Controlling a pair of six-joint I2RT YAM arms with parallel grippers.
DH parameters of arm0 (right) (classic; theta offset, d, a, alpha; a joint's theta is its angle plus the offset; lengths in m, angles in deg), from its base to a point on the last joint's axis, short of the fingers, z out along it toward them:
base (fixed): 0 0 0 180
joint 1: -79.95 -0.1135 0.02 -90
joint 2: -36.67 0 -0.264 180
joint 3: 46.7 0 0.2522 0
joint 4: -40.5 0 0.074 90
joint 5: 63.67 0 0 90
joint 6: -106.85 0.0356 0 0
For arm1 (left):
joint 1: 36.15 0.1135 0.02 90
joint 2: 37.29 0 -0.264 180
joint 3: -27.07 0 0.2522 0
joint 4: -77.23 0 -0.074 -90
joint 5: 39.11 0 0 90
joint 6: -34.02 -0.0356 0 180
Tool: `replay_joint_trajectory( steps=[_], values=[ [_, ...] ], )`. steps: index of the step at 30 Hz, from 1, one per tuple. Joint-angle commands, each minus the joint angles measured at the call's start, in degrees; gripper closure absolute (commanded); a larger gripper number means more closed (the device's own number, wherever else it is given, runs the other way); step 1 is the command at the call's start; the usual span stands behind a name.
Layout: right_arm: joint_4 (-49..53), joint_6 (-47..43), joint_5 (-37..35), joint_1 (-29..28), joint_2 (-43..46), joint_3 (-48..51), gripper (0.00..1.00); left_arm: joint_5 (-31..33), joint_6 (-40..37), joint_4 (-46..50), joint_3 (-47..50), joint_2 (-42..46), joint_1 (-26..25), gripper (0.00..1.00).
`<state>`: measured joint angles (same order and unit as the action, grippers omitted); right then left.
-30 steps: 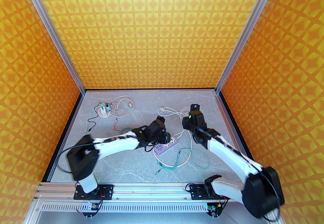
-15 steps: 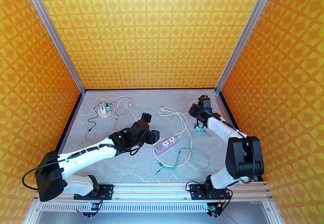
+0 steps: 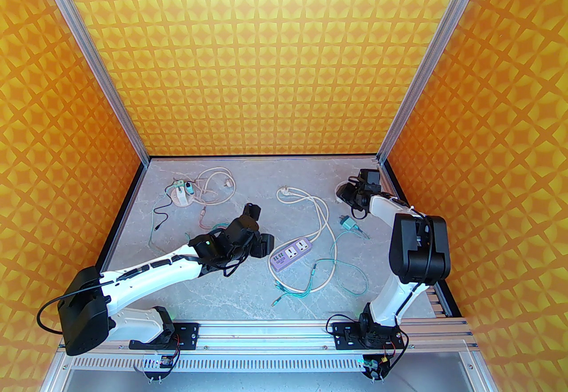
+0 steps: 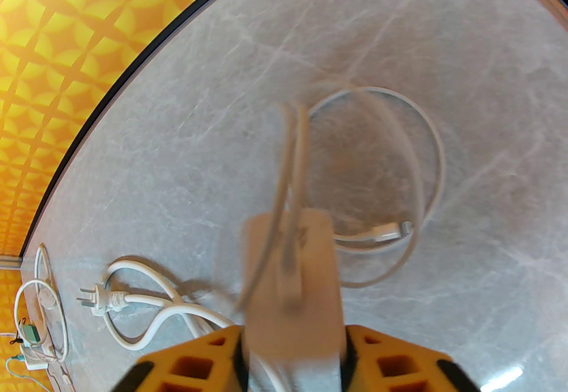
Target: Pull the plug off the socket
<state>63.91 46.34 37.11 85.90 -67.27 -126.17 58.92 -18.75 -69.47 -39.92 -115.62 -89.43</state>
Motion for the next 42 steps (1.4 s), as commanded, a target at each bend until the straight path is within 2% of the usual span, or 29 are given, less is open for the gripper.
replay_joint_trajectory(
  steps=[1, 3, 5, 6, 7, 13, 20, 24, 27, 32, 37, 40, 42],
  values=[
    [1.1, -0.1, 1.5, -0.2, 0.3, -1.7, 0.38, 0.2, -1.6, 0.8, 1.6, -2.7, 0.3, 0.35],
    [2.8, -0.2, 0.8, -0.2, 1.2, -2.1, 0.32, -0.8, -1.5, 0.0, 2.5, -4.3, 0.4, 0.34],
    [3.9, -0.2, 0.7, -0.2, 3.0, -1.9, 0.22, -1.6, -1.3, 0.0, 2.5, -6.6, 0.4, 0.33],
    [4.3, 0.0, 0.8, -0.2, 4.3, -1.4, 0.08, -2.3, -1.1, -0.4, 2.4, -7.9, 0.4, 0.32],
    [4.3, 0.4, 1.0, -0.3, 5.8, -0.6, 0.02, -3.3, -1.0, -1.3, 2.6, -9.2, 0.3, 0.32],
    [5.2, 0.9, 1.8, -1.7, 15.3, 4.1, 0.01, -12.2, -0.1, -10.0, 2.4, -16.0, 0.0, 0.28],
    [7.3, -0.3, 0.6, -5.1, 24.8, 7.8, 0.01, -17.6, -0.2, -13.8, -2.9, -22.4, -3.3, 0.29],
    [8.0, -0.7, 1.2, -6.8, 28.3, 9.1, 0.01, -19.6, -1.4, -14.4, -9.4, -27.3, -6.1, 0.29],
    [8.2, -1.0, 2.7, -7.7, 30.4, 10.0, 0.02, -19.6, -2.6, -11.8, -14.2, -29.7, -7.2, 0.29],
    [8.6, -0.8, 4.4, -9.7, 33.6, 12.4, 0.02, -15.9, -2.2, -10.2, -12.3, -25.5, -5.4, 0.26],
    [6.2, -0.9, 3.0, -15.0, 37.5, 16.6, 0.02, -11.9, -2.9, -5.9, -8.5, -16.9, 0.6, 0.19],
    [5.1, -0.8, 1.6, -19.3, 38.2, 17.9, 0.02, -7.0, -4.6, -0.4, -7.9, -12.4, 4.7, 0.01],
    [4.4, -0.5, 0.5, -21.9, 38.4, 18.7, 0.02, -4.9, -5.5, 2.6, -7.8, -9.8, 8.1, 0.01]
  ],
)
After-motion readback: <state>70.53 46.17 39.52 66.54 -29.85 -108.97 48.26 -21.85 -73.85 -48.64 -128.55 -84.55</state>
